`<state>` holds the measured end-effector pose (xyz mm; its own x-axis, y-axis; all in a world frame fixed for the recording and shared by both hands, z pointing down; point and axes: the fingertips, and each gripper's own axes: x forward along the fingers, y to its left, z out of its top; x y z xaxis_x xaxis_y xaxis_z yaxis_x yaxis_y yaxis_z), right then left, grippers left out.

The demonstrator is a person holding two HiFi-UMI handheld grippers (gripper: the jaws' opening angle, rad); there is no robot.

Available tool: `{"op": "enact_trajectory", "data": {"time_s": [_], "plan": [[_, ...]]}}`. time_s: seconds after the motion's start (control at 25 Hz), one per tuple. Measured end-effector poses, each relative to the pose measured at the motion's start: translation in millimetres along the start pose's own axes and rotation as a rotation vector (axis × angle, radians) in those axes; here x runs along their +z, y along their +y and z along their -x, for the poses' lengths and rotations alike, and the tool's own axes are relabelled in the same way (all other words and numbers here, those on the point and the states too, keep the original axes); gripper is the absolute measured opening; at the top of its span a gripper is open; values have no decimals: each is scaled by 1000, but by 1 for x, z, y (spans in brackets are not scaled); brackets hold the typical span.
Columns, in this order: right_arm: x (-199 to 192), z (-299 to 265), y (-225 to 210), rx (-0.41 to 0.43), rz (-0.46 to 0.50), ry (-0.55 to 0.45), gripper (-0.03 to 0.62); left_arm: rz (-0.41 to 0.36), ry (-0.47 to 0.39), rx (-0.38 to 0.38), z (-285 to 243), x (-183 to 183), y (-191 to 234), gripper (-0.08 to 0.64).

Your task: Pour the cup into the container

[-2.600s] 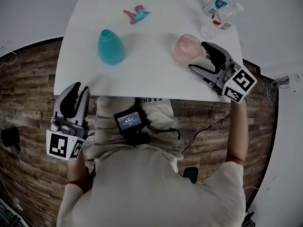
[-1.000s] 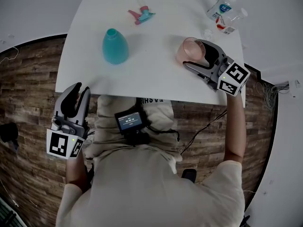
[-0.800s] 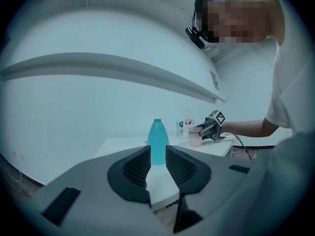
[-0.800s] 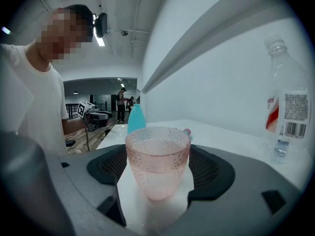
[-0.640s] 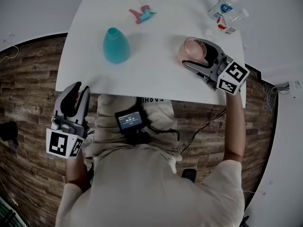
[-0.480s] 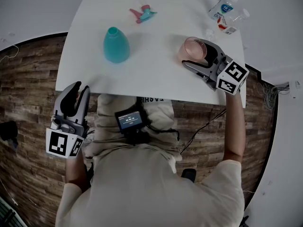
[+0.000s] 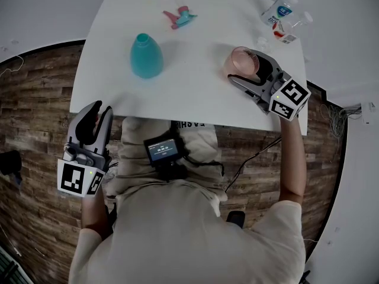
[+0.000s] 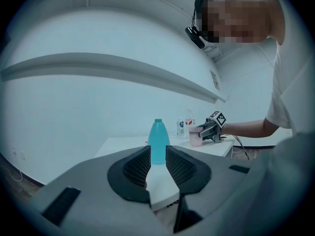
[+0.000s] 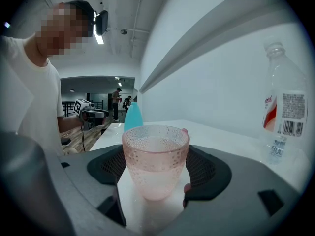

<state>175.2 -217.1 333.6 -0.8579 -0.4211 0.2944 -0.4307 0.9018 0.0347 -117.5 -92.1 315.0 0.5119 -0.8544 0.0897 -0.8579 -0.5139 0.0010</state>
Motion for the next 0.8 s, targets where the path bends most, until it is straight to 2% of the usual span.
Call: {"op": "enact_trajectory", "data": {"time_s": [0.8], "plan": [[0, 1, 0, -71, -16, 6, 371, -2, 1, -3, 2, -1, 1, 106]]}}
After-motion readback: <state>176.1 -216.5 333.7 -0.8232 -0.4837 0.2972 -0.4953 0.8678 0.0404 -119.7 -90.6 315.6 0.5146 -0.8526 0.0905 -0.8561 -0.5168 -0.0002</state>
